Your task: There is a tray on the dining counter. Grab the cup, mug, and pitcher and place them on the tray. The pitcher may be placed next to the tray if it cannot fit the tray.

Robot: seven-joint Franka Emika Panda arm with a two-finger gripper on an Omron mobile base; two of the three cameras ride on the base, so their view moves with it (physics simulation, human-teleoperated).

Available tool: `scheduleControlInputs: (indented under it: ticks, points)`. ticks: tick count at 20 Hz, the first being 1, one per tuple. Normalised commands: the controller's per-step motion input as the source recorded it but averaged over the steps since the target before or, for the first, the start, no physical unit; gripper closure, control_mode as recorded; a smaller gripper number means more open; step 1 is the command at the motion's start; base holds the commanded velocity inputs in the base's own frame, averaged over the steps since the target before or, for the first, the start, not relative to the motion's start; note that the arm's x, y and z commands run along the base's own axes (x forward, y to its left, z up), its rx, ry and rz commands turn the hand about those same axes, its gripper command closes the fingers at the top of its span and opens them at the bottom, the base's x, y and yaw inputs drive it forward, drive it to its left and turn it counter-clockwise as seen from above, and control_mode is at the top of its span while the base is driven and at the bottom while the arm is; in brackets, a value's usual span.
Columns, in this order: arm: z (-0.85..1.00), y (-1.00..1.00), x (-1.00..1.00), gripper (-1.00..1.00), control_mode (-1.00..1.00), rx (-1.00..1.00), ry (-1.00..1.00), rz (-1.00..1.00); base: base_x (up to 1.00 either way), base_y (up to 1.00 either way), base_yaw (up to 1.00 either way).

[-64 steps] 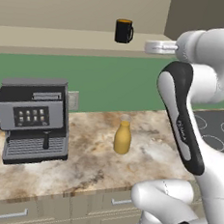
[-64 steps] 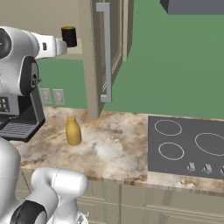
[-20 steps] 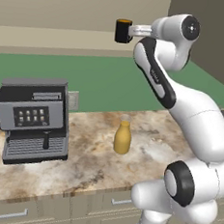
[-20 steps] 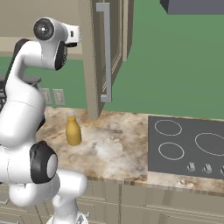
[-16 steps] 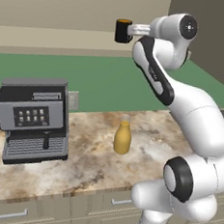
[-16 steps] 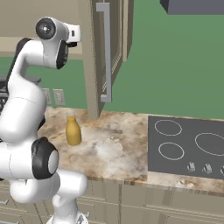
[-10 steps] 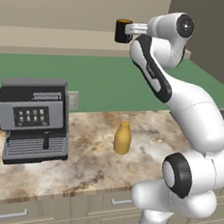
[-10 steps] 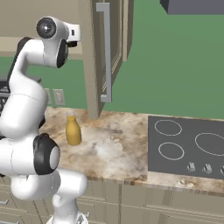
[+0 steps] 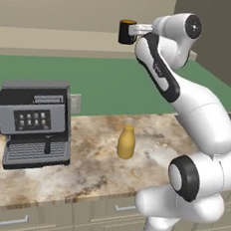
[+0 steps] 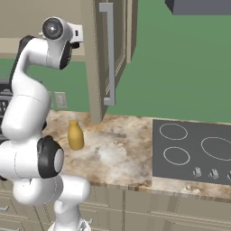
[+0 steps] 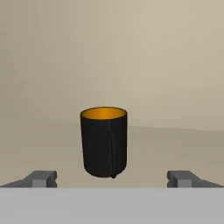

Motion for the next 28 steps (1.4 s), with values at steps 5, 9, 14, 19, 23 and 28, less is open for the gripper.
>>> scheduleControlInputs:
  ticks: [5,9,14,19,23,28]
  points:
    - [0.00,0.00,0.16,-1.00,-1.00,0.00,0.00,0.06,0.00,0.00,0.00]
    - [0.00,0.00,0.14,-1.00,-1.00,0.00,0.00,0.05,0.00,0.00,0.00]
    - [0.00,0.00,0.20,-1.00,-1.00,0.00,0.00,0.03,0.00,0.00,0.00]
    - [0.00,0.01,0.27,-1.00,-1.00,0.00,0.00,0.00,0.00,0.00,0.00]
    - [0.00,0.01,0.12,-1.00,-1.00,0.00,0.00,0.00,0.00,0.00,0.00]
    - [0.00,0.07,0.07,-1.00,-1.00,0.00,0.00,0.00,0.00,0.00,0.00]
